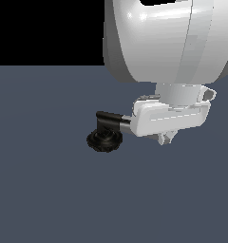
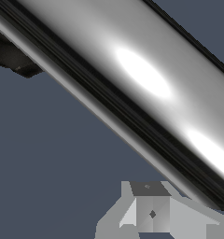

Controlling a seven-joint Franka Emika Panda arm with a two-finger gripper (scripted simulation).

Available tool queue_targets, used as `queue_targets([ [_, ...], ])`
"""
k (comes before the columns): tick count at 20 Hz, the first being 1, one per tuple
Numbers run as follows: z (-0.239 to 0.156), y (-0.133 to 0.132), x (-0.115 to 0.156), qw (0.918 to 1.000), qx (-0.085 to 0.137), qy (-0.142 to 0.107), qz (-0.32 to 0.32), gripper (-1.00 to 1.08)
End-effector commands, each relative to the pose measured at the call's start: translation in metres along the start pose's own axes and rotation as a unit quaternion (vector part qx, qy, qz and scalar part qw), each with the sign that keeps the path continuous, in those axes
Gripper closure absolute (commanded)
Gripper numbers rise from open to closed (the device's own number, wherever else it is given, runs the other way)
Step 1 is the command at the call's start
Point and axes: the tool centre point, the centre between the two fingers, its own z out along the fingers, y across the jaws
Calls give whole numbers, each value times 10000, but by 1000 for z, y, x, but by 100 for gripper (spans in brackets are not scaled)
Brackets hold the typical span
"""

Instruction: Turn on the faucet by rotating a designated handle.

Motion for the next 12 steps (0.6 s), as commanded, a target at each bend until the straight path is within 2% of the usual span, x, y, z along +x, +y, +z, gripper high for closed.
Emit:
queue_targets([
  [1,0,-1,16,9999,-14,23,-128,108],
  [12,0,24,46,9999,-17,26,-122,108],
])
